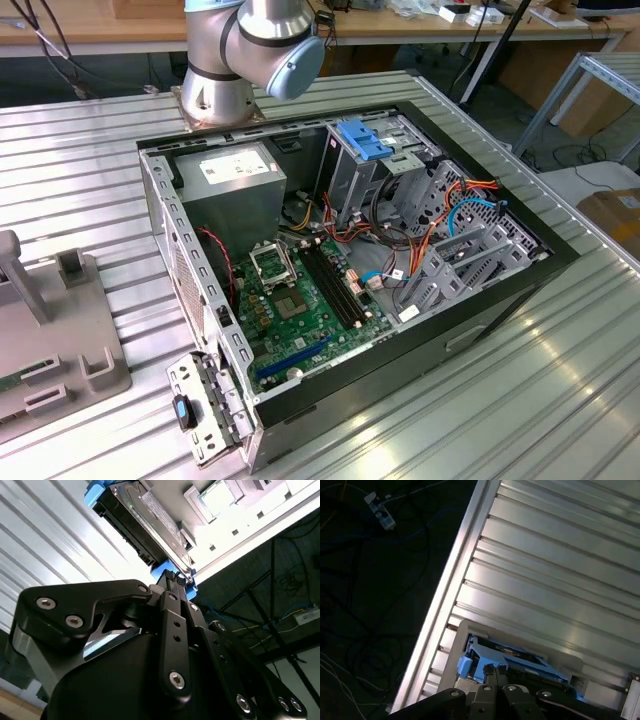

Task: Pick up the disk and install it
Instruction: 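Pick up the disk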

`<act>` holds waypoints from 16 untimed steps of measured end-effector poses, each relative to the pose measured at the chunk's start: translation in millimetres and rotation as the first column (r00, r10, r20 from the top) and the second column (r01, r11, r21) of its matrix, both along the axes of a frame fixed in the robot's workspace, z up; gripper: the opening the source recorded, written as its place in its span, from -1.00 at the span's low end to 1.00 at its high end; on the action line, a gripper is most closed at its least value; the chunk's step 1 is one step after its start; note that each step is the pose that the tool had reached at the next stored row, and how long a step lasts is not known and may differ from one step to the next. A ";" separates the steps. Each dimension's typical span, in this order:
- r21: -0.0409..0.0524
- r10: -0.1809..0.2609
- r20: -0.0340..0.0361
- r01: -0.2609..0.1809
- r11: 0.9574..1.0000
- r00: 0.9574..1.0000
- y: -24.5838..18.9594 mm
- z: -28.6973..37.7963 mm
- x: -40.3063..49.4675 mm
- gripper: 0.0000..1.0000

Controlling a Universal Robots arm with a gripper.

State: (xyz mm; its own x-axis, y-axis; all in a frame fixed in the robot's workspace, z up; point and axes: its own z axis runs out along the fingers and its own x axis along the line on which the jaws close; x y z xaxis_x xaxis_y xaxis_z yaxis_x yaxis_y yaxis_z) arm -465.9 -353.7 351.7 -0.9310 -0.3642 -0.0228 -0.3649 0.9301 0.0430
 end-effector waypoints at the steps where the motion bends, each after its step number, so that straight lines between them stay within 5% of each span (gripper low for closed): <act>1: 0.000 0.018 0.000 -0.018 1.000 1.000 0.0 -0.1 0.0 -0.79; 5: 0.000 0.119 0.000 -0.119 0.993 0.993 0.0 -0.5 0.0 -0.79; 8: 0.000 0.205 0.000 -0.205 0.979 0.979 0.0 -0.6 0.0 -0.79; 11: 0.000 0.278 0.000 -0.278 0.961 0.961 0.0 -0.8 0.0 -0.79; 13: 0.000 0.358 0.000 -0.358 0.934 0.934 0.0 -1.0 0.0 -0.79; 14: 0.000 0.381 0.000 -0.381 0.925 0.925 0.0 -1.0 0.0 -0.79; 16: 0.000 0.385 0.000 -0.385 0.923 0.923 -0.1 -1.0 0.0 -0.79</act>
